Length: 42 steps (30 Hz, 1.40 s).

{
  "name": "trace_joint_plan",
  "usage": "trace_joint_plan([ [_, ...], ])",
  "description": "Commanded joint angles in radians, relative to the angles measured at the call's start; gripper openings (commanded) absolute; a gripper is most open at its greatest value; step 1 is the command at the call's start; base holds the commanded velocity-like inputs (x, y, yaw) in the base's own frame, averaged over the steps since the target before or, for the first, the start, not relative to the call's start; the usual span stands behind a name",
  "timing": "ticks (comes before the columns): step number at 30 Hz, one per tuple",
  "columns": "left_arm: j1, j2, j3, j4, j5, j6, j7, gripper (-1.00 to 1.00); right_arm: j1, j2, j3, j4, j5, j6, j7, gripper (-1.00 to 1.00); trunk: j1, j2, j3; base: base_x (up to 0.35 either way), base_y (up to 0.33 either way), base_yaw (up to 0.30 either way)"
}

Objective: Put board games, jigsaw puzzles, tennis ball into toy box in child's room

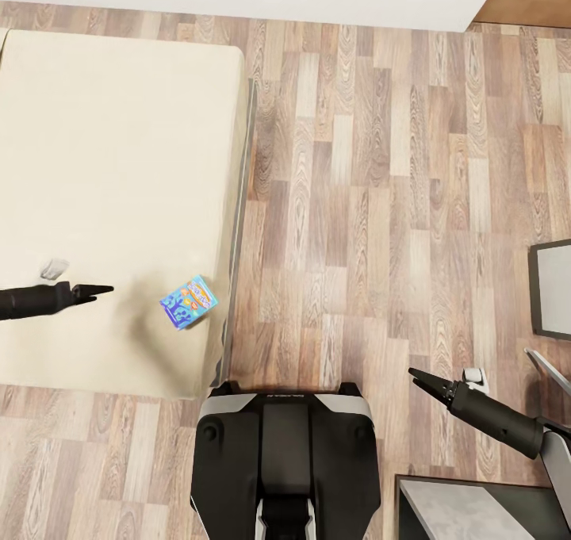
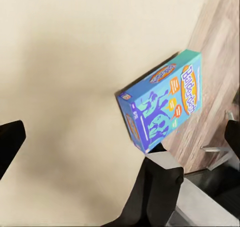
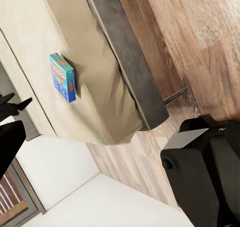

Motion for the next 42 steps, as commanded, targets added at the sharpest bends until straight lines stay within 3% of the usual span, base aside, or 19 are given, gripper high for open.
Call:
trace_joint_plan([
  [1, 0.000, 0.000, 0.001, 0.000, 0.002, 0.010, -0.002, 1.00, 0.000, 0.000, -0.001, 0.000, 0.001, 0.004, 0.003, 1.00, 0.001, -0.002, -0.001, 0.000, 0.000, 0.000],
  [5, 0.040, 0.004, 0.003, 0.000, 0.001, 0.008, -0.067, 1.00, 0.000, 0.000, -0.001, 0.000, 0.001, 0.003, 0.003, 1.00, 0.001, -0.002, -0.001, 0.000, 0.000, 0.000],
  [11, 0.079, 0.005, 0.004, 0.000, 0.001, 0.008, -0.099, 1.00, 0.000, 0.000, -0.001, 0.001, 0.001, 0.003, 0.002, 1.00, 0.001, -0.002, -0.001, 0.000, 0.000, 0.000],
  [22, 0.092, 0.005, 0.004, 0.006, 0.003, 0.011, -0.108, 1.00, 0.000, 0.001, -0.001, 0.001, 0.001, 0.002, 0.001, 1.00, 0.001, -0.002, 0.003, 0.000, 0.000, 0.000],
  [35, 0.093, 0.004, 0.005, 0.088, 0.005, 0.010, -0.109, 1.00, 0.000, 0.004, -0.001, 0.001, 0.001, -0.001, 0.001, 1.00, 0.001, -0.002, 0.022, 0.000, 0.000, 0.000],
  [42, 0.094, 0.004, 0.006, 0.106, 0.005, 0.011, -0.109, 1.00, 0.000, 0.006, 0.000, 0.001, 0.001, -0.055, 0.004, 1.00, 0.001, -0.002, 0.033, 0.000, 0.000, 0.000],
])
